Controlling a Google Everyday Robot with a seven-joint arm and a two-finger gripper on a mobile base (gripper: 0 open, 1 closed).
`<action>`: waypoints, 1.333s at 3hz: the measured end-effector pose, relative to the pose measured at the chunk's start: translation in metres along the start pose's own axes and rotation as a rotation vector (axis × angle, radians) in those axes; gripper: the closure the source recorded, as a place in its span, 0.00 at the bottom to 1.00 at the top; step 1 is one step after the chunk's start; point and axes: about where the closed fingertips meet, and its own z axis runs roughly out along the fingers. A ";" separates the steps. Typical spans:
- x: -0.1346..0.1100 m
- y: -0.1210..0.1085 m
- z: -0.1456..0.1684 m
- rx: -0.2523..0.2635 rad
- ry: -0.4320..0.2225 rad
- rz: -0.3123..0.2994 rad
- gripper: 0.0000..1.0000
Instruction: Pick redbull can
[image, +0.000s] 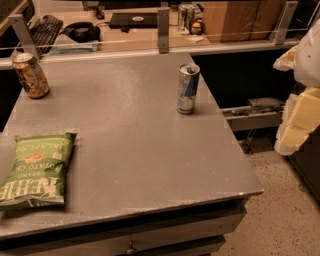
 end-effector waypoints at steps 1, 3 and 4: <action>0.000 0.000 0.000 0.000 0.000 0.000 0.00; -0.029 -0.020 0.024 -0.001 -0.142 -0.009 0.00; -0.059 -0.062 0.056 0.023 -0.300 0.021 0.00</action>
Offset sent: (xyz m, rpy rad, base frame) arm 0.0035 0.0049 -0.0038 0.0710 0.0058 0.0198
